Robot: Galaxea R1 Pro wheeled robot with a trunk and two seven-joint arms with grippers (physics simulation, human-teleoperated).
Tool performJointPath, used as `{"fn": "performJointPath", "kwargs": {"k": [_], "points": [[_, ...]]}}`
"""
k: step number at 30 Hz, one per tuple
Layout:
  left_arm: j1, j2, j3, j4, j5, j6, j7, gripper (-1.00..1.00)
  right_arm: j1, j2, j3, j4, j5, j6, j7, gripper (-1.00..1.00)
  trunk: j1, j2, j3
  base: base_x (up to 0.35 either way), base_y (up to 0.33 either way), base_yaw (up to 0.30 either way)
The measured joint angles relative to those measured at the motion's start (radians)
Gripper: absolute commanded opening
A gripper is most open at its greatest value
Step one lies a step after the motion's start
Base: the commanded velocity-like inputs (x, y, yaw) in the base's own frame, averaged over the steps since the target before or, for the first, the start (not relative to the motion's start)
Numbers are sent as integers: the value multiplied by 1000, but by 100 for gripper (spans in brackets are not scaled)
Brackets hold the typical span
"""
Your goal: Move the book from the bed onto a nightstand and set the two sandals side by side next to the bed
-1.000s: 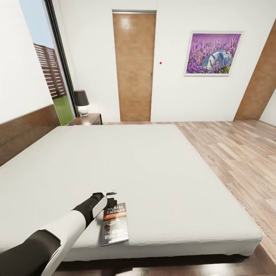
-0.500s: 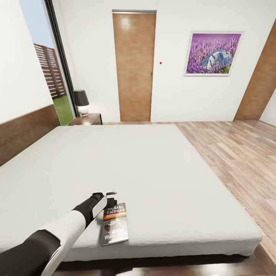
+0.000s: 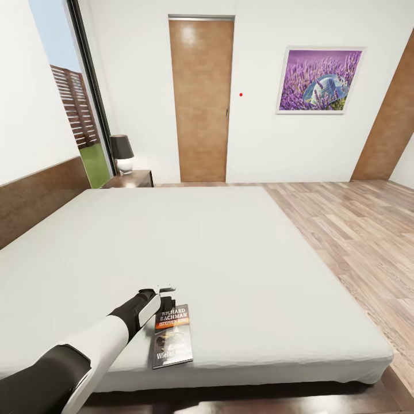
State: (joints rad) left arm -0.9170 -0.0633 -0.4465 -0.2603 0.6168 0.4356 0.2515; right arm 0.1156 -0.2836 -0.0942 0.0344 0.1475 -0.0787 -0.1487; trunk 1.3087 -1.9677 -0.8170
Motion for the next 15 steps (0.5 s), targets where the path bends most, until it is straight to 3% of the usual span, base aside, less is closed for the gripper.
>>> {"fn": "performJointPath", "kwargs": {"k": [15], "points": [[0, 0, -1, 0, 0, 0, 0, 100, 0, 0, 1, -1, 0, 0, 0, 100, 0, 0, 0, 0, 0, 0]]}}
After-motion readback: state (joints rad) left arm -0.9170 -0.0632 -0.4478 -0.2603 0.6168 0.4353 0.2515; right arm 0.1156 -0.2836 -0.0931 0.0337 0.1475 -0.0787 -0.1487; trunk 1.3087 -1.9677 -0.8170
